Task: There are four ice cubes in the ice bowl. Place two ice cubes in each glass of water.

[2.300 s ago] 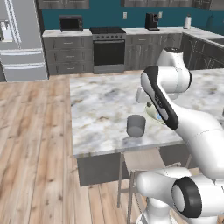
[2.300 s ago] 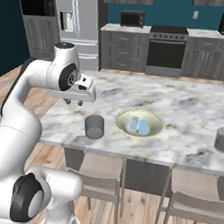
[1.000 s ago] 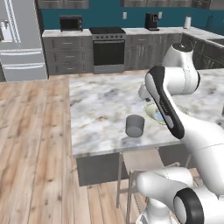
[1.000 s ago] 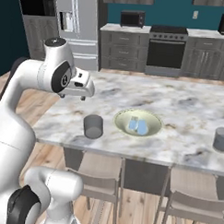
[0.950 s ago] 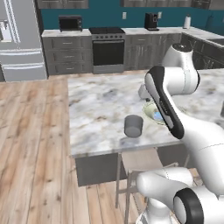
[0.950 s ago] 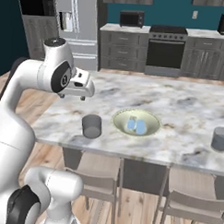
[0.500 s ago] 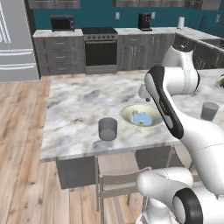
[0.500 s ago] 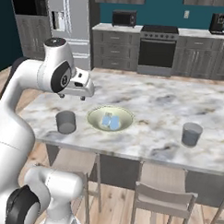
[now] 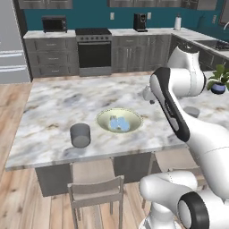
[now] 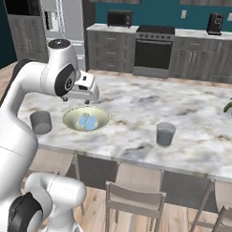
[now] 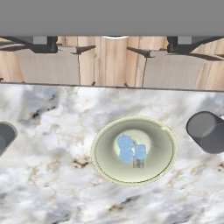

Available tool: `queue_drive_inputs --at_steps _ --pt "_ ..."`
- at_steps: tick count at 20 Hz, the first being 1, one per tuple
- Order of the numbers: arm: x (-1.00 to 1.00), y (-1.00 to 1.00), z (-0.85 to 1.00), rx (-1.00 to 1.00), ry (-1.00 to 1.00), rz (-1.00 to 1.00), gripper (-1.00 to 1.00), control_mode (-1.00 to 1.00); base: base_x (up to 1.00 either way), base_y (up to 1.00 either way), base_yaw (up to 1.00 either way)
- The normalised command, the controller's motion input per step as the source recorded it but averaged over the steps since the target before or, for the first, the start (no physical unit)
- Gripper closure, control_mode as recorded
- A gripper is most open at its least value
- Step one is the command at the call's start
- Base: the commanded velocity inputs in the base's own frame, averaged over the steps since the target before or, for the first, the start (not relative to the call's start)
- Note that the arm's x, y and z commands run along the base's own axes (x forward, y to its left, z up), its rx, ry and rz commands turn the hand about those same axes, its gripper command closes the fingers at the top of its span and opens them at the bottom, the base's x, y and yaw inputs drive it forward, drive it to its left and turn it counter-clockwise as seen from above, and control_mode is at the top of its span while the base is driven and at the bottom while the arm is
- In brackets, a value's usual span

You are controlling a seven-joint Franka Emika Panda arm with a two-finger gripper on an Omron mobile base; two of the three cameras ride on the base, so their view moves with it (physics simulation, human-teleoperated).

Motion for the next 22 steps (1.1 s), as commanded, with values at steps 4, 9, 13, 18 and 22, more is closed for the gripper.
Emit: queue_drive_inputs --at_steps 4,9,13,18,22 --pt "0.0 0.0 0.0 0.0 0.0 0.0 -1.0 1.0 0.25 0.0 0.0" --pt "0.0 0.0 0.0 0.0 0.0 0.0 -1.0 1.0 0.6 0.0 0.0" --pt "0.0 0.0 0.0 0.0 0.0 0.0 -1.0 1.0 0.83 0.01 0.0" --pt "0.0 0.0 0.0 0.0 0.0 0.0 -1.0 1.0 0.73 0.0 0.0" --pt "0.0 0.0 0.0 0.0 0.0 0.0 -1.0 1.0 0.02 0.0 0.0"
